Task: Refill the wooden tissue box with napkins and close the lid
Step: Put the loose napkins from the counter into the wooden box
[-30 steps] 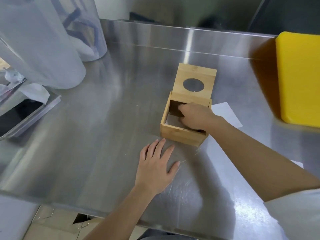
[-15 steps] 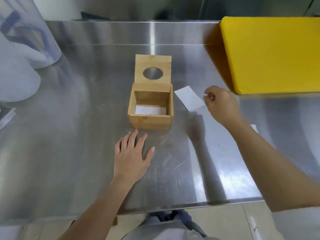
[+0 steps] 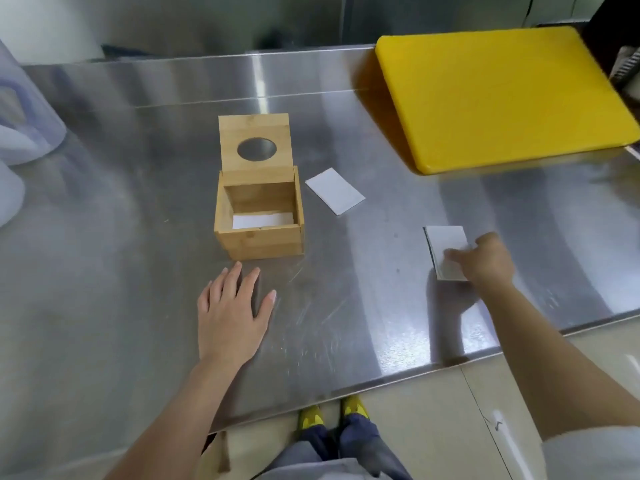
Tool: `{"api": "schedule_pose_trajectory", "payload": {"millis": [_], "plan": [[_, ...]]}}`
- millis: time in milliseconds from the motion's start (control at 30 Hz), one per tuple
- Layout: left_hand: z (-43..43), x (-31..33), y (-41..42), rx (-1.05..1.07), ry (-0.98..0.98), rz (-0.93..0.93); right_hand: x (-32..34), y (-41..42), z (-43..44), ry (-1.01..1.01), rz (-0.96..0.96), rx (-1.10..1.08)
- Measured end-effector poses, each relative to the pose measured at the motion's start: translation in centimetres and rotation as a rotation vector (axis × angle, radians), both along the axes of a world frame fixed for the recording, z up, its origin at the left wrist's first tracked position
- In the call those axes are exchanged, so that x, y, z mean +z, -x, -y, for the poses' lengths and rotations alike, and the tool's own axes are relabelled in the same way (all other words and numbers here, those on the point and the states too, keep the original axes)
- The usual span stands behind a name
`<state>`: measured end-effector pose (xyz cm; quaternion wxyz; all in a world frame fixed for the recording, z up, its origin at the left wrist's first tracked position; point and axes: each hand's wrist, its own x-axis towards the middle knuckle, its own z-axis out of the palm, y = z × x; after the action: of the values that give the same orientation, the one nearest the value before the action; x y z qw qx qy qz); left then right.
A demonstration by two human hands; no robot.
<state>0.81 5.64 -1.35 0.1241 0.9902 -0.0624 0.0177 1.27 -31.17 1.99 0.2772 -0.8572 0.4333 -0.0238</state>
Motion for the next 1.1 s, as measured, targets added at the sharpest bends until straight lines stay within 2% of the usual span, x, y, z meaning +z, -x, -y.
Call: {"api": "schedule_pose_trajectory", "payload": {"millis": [200,300,467,600,767,967,1100], "plan": [[-0.2,0.1,0.2,-0.008,0.029,-0.005,0.4,-0.3,1.2,-0.235,-0.07,0.0],[-0.4,0.1,0.4,-0.01,0.05,-0.001,0.7,-0.4,0.9,-0.255,-0.071,0.059],[-0.4,0.2,0.4,-0.013,0.051,0.001,0.9,-0.3,0.6,-0.275,0.01,0.097],[-0.5,0.1,0.4,-0.019,0.059,-0.007,1.8,-0.1,0.0,-0.326,0.147,0.14],[-0.6,0.0,0.4,-0.018,0.085,0.001,4.4,-0.6,-2.1,-0.422,0.291,0.315],[-0.6,-0.3,0.4,-0.019,0.091,0.026,8.3,-3.8,-6.8,-0.542,0.258,0.654],[-0.5,-0.5,0.4,-0.015,0.061,0.049,10.4,-7.1,-11.7,-0.502,0.262,0.867]]}}
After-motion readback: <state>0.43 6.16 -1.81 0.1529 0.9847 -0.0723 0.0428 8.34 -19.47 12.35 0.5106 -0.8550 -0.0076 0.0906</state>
